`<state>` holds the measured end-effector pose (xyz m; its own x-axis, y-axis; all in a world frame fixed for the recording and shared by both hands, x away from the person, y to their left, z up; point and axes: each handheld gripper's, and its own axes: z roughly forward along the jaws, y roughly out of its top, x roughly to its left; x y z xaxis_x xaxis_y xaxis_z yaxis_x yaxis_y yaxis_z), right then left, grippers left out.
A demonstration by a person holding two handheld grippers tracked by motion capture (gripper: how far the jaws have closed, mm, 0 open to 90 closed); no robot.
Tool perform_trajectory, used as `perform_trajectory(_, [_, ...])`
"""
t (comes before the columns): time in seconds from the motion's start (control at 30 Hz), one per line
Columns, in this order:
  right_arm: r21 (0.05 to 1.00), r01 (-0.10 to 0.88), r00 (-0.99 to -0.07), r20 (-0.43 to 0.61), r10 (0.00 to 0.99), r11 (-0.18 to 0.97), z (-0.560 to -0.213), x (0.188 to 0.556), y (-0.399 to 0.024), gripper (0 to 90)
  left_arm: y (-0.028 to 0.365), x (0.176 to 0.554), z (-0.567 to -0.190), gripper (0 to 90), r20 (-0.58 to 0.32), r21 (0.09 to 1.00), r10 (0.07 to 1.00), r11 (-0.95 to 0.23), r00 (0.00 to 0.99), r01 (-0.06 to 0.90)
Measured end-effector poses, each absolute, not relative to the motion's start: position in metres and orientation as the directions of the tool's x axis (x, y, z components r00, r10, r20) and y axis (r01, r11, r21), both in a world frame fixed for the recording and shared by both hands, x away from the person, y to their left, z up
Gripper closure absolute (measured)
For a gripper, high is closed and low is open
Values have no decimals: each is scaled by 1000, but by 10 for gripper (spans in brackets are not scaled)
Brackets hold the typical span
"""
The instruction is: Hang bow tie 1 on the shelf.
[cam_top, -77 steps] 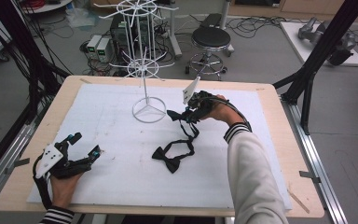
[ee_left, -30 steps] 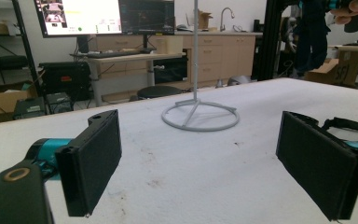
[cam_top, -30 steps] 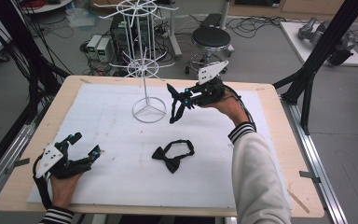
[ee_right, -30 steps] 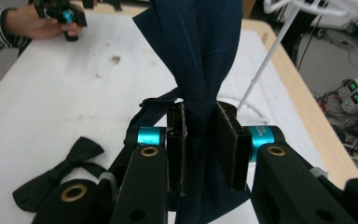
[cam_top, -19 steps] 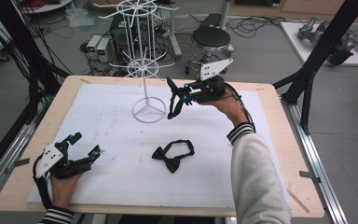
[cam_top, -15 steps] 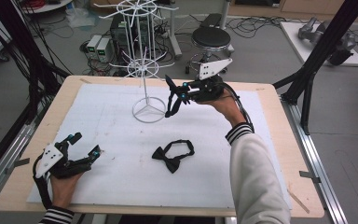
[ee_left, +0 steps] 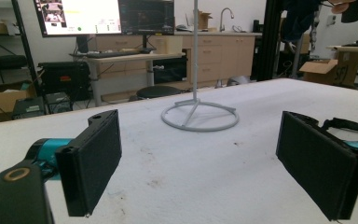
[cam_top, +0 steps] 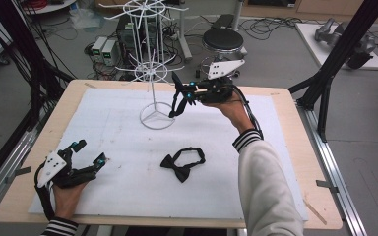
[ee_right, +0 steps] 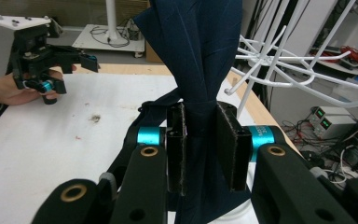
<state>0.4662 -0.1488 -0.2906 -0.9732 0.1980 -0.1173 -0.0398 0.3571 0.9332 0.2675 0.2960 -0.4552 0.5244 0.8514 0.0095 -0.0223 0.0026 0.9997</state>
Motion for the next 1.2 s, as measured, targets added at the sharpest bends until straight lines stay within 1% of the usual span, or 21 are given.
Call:
perform_trajectory(0.13, [943,-23,-967,-106,232,333,-288,468,-147,752,296,268,-455,145,9,1000,852,3,524,-22])
perform_trajectory(0.43, [946,-14,-945,-118,303,324,-281,468,-140,752,296,268,-455,145,8,1000,852,3,524,-21])
perform_trajectory(0.73, [950,-12,-933,-123,338,311,-281,472,-131,751,296,268,-455,145,6,1000,852,6,524,-21])
perform_trajectory(1.03, [957,15,-914,-104,391,289,-282,474,-130,751,296,268,-455,145,5,1000,852,6,524,-21])
perform_trajectory(1.13, [959,47,-905,-77,418,279,-283,475,-130,750,296,268,-455,145,6,1000,852,6,524,-21])
perform_trajectory(1.2, [960,51,-904,-73,421,276,-284,476,-130,749,296,268,-455,145,6,1000,852,6,524,-21])
